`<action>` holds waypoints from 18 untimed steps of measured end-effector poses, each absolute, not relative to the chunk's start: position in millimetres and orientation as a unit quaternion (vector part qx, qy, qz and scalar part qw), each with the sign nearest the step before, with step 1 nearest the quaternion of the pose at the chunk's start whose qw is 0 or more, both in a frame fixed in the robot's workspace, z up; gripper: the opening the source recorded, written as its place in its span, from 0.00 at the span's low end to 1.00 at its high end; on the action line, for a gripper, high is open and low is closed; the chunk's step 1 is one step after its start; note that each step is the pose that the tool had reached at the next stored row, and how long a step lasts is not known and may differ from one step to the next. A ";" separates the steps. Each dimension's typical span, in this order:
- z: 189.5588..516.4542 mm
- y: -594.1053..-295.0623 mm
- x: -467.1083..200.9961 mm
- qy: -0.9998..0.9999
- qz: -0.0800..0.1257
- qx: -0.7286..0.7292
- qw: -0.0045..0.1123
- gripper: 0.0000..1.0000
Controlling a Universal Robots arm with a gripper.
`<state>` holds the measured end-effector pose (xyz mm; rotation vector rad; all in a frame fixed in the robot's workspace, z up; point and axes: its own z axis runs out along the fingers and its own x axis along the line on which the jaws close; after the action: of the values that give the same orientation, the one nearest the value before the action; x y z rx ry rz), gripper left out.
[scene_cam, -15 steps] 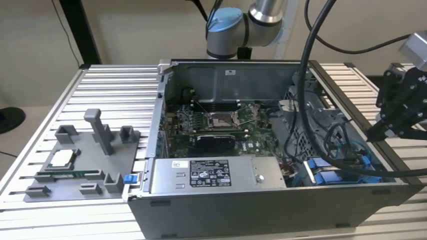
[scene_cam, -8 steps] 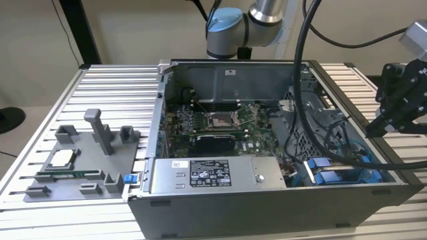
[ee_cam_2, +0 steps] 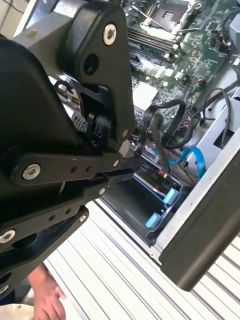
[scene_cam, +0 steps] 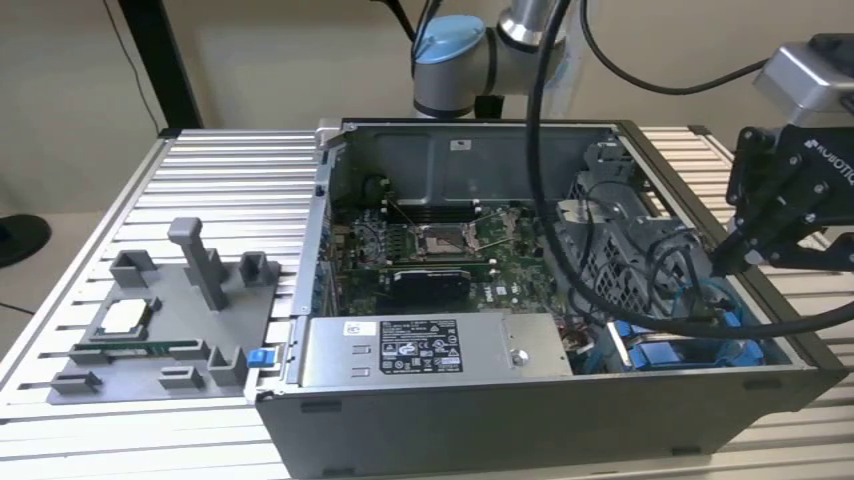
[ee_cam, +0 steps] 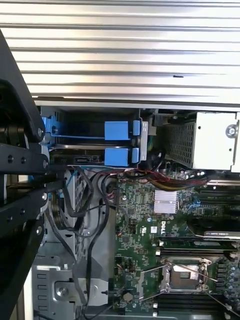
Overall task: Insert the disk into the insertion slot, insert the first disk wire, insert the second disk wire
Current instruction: 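Insert the second disk wire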
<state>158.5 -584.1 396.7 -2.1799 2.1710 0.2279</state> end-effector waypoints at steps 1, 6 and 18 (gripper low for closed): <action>396.7 -584.1 154.5 0.703 0.072 -0.707 0.031 0.00; 396.7 -584.1 135.7 0.703 0.061 -0.708 0.041 0.00; 395.8 -585.2 108.6 0.701 0.039 -0.709 0.063 0.00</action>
<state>108.6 -585.2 395.8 -2.1423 2.1181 0.1164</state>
